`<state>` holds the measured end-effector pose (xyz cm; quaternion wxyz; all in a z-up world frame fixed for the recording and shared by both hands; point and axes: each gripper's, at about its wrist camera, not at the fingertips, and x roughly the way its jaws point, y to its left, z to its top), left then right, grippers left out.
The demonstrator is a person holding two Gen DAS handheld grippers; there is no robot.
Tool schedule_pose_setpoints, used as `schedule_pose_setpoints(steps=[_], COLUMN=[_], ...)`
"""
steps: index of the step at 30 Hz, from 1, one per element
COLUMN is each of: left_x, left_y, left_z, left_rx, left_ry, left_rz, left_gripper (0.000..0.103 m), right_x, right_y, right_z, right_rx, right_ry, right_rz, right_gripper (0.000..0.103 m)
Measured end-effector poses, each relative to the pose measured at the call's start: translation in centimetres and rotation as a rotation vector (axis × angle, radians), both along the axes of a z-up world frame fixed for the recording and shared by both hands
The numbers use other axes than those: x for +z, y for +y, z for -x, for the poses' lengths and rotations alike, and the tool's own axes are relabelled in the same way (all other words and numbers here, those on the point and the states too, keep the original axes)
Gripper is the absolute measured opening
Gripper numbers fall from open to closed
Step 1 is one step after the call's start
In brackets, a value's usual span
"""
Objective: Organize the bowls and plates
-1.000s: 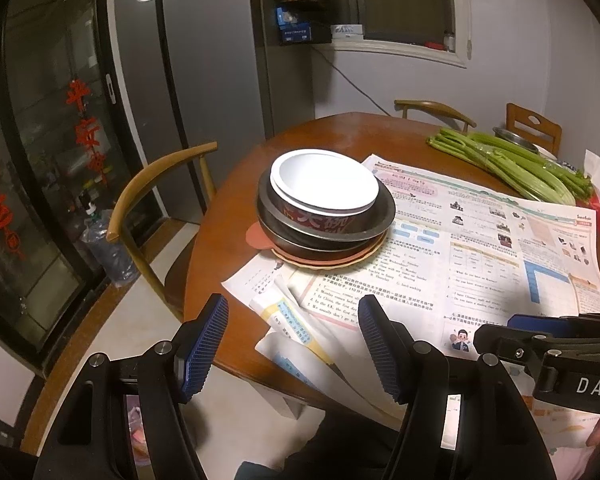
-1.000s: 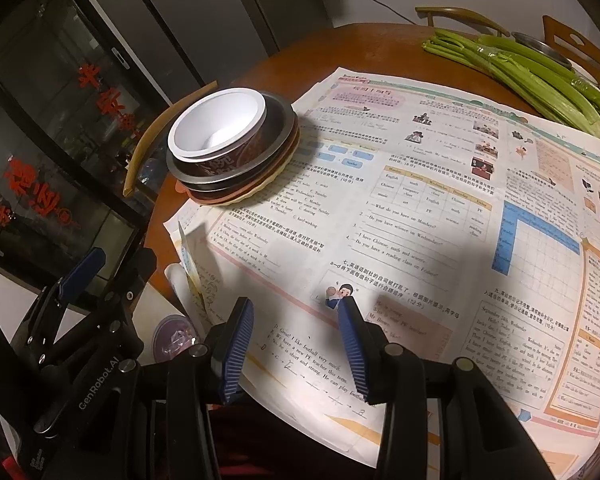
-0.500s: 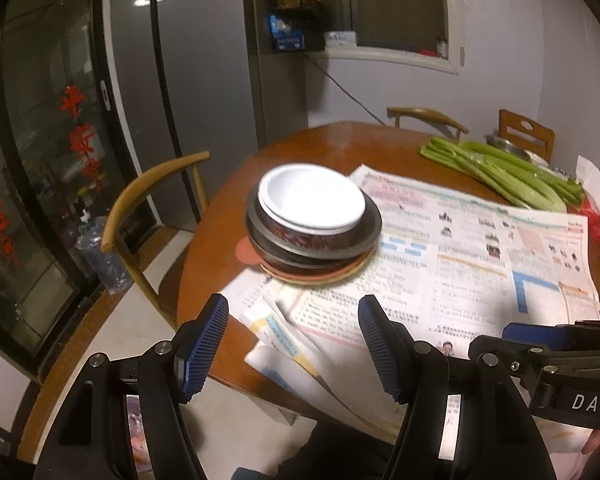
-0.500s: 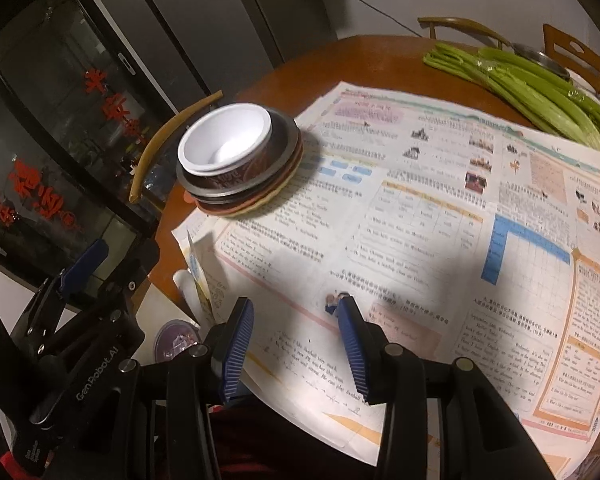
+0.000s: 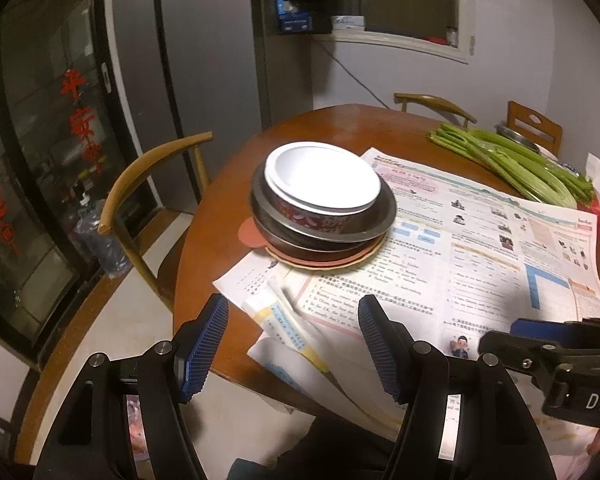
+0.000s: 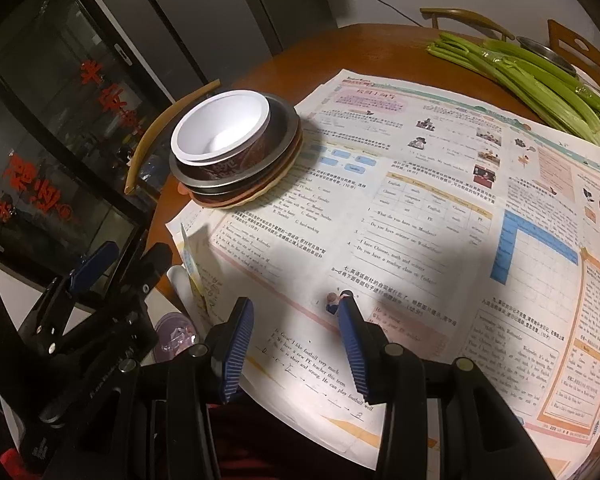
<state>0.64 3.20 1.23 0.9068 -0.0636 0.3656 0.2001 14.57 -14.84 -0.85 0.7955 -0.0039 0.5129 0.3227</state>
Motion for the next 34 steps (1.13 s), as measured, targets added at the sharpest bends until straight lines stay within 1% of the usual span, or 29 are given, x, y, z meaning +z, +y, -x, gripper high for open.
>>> schedule_pose_setpoints(steps=[6, 10, 17, 26, 34], left_x=[-0.3, -0.4, -0.2, 0.5, 0.6], left_y=[0.0, -0.2, -0.2, -0.4, -0.3], left_z=[-0.2, -0.3, -0.1, -0.1, -0.3], left_rx=[0.001, -0.009, -0.010, -0.016, -0.022], left_ry=[0.013, 0.020, 0.009, 0.002, 0.007], left_rz=[0.000, -0.007, -0.008, -0.019, -0.006], left_gripper=[0.069, 0.069, 0.069, 0.069, 0.069], right_x=[-0.4, -0.4, -0.5, 0.1, 0.8], right_y=[-0.7, -0.7, -0.6, -0.5, -0.5], right_z=[-0.7, -0.6, -0.6, -0.2, -0.1], right_rx=[-0.031, -0.024, -0.025, -0.016, -0.013], right_ry=[0.016, 0.013, 0.013, -0.002, -0.014], right_rz=[-0.001, -0.009, -0.007, 0.000, -0.004], right_gripper=[0.044, 0.044, 0.044, 0.044, 0.044])
